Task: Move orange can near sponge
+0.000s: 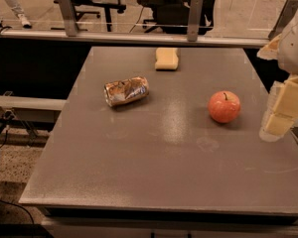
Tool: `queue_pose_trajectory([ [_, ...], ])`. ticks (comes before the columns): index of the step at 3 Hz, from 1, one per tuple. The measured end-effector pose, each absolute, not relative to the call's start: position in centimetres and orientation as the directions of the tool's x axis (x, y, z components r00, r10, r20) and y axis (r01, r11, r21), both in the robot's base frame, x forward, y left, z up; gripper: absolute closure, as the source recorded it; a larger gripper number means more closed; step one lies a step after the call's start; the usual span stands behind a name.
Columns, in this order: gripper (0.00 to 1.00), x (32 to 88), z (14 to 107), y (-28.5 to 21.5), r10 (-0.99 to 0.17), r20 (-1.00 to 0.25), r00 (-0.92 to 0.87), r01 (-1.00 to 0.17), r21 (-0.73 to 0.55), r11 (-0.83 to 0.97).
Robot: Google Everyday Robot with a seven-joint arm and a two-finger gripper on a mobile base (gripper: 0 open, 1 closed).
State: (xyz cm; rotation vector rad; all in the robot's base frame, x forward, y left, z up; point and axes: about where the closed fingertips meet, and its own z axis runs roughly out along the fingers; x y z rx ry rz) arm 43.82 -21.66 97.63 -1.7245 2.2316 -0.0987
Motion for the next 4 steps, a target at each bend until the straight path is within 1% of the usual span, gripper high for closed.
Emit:
queue_pose_trajectory([
  [1, 0.00, 43.8, 97.6, -21.7, -0.953, -0.207, -0.221, -0.931, -0.246, 0.270],
  [2, 0.00, 46.6, 97.5, -20.0, -0.955, -0.244, -0.168, -0.939, -0.254, 0.230],
  [4, 0.00, 52.9, 95.9, -14.5, -0.947, -0.321, -0.026, -0.962, -0.251, 0.111],
])
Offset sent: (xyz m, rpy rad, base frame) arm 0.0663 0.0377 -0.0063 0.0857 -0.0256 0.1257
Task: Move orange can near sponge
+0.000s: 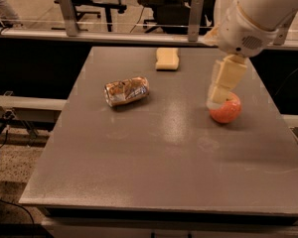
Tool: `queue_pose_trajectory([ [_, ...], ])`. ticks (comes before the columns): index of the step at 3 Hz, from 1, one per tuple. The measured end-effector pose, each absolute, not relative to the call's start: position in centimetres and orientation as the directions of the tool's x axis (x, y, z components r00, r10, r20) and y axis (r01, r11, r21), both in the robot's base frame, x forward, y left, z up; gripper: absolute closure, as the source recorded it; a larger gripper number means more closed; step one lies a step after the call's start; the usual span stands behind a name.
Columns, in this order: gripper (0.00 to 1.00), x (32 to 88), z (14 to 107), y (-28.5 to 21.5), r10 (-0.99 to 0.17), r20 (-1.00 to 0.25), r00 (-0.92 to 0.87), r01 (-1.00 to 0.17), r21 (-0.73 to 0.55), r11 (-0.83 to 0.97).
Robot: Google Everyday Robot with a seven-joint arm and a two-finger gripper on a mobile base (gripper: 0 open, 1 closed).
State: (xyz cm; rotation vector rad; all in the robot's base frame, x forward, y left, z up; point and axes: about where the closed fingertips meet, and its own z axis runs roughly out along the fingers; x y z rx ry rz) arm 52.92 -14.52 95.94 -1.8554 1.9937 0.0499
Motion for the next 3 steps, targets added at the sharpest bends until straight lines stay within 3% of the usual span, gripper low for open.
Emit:
queue_pose_trajectory([
  [3, 0.00, 57.7, 93.5, -3.8, -0.932, -0.316, 0.175, -0.965, -0.245, -0.097],
])
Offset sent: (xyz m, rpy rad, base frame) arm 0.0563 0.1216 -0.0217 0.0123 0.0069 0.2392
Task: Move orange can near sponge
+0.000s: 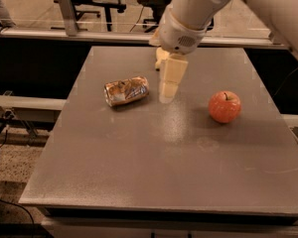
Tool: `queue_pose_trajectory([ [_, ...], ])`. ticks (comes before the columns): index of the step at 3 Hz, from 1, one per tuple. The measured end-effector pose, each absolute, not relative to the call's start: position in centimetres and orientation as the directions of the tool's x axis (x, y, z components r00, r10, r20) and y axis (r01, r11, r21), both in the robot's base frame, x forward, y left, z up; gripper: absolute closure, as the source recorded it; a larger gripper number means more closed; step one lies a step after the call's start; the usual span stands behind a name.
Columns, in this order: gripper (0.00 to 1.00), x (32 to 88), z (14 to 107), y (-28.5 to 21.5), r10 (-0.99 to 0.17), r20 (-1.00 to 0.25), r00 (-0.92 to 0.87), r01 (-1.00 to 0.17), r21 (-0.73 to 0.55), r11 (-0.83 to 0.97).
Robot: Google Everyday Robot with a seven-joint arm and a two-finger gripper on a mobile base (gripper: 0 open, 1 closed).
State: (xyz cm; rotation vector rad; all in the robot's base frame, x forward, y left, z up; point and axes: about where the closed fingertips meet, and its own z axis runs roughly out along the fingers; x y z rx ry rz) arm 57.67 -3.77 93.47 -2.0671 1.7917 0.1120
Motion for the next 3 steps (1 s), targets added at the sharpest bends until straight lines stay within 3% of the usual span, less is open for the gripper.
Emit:
queue_pose_trajectory([
  [3, 0.00, 61.2, 88.4, 1.6, -0.942, -0.208, 0.263, -0.959, -0.161, -0.232],
])
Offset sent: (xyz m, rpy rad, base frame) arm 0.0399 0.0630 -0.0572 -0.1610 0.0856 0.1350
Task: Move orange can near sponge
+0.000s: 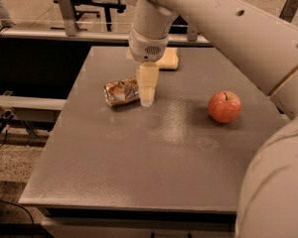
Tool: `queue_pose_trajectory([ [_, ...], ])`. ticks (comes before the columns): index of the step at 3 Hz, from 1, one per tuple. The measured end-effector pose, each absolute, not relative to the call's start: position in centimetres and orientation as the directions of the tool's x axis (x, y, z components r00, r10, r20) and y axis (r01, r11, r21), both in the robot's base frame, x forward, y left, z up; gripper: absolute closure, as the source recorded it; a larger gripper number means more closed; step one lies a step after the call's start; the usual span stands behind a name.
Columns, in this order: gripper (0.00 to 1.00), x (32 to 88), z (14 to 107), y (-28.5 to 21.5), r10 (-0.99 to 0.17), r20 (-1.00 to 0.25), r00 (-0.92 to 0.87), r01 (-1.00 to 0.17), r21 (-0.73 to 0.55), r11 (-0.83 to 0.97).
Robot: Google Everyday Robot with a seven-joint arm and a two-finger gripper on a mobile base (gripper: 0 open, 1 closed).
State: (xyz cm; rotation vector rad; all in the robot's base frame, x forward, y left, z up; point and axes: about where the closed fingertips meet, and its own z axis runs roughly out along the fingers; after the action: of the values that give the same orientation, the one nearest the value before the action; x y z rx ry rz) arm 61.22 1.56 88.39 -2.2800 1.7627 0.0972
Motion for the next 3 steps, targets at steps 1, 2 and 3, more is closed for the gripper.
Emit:
queue_pose_trajectory([
  [1, 0.00, 61.9, 87.0, 2.2, -0.942, -0.186, 0.278, -0.957, -0.136, -0.256],
  [2, 0.18, 62.3, 85.7, 2.6, -0.945, -0.166, 0.281, -0.957, -0.116, -0.264],
  [3, 0.49, 62.9, 84.8, 2.3, -0.951, -0.144, 0.272, -0.961, -0.100, -0.259],
])
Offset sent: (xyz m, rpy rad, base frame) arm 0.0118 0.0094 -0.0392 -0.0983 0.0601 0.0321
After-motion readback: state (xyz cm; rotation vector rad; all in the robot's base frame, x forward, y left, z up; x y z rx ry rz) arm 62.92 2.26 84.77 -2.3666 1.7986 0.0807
